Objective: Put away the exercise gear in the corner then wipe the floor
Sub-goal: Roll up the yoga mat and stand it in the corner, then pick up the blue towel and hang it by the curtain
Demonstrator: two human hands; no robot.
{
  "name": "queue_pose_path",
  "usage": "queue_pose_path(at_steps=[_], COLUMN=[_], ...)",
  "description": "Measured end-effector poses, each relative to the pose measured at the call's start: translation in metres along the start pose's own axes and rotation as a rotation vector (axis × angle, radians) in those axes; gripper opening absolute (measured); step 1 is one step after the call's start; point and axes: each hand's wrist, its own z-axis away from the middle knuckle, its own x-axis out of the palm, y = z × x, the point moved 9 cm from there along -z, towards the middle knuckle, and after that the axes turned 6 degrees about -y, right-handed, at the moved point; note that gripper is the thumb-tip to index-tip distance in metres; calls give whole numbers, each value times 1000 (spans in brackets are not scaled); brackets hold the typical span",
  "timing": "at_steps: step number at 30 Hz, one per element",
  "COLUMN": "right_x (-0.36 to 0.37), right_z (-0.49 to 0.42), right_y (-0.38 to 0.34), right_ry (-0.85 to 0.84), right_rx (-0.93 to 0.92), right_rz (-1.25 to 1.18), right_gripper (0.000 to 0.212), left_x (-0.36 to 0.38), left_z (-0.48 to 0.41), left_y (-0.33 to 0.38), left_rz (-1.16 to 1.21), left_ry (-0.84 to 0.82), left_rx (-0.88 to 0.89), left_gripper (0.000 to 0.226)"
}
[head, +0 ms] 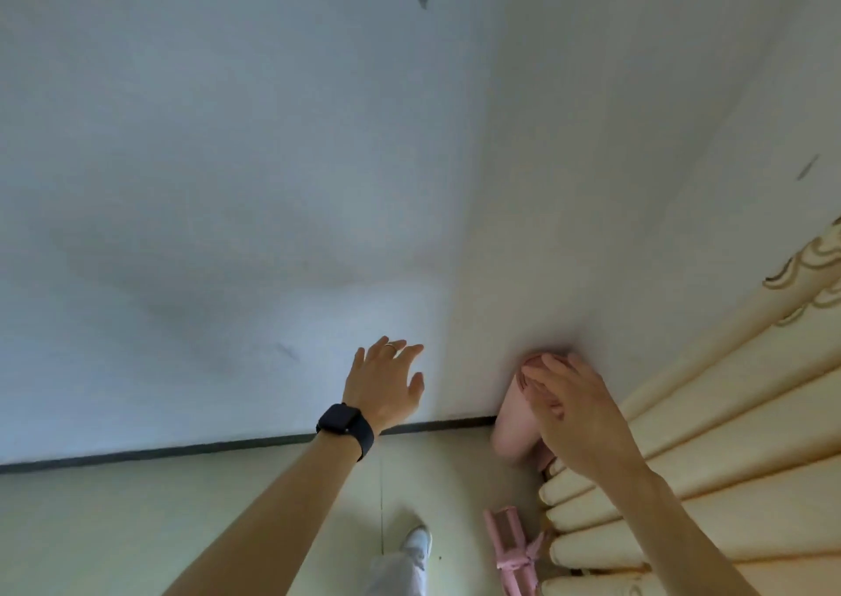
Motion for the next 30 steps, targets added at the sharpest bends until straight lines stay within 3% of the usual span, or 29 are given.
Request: queue_pose_path(at_steps=[3, 7, 15, 23, 30], right_x=[21, 48, 108, 145, 186], right_z=[16, 49, 143, 346, 562], right_y=[-19, -66, -243, -433, -511], right_ry=[-69, -227, -469, -583, -629], right_rx=[-83, -226, -658, -1203, -1477], right_rz=[3, -22, -71, -13, 38], right_gripper=[53, 39, 38, 41, 42], left_x=[7, 36, 54, 56, 104], left_z=[64, 163, 400, 690, 938], left_y=[-31, -69, -149, -163, -124], left_rz=[28, 111, 162, 261, 280], left_ry=[39, 57, 180, 469, 622], left_rx=[-148, -341, -801, -1213, -1470], left_gripper=[51, 50, 52, 52, 51])
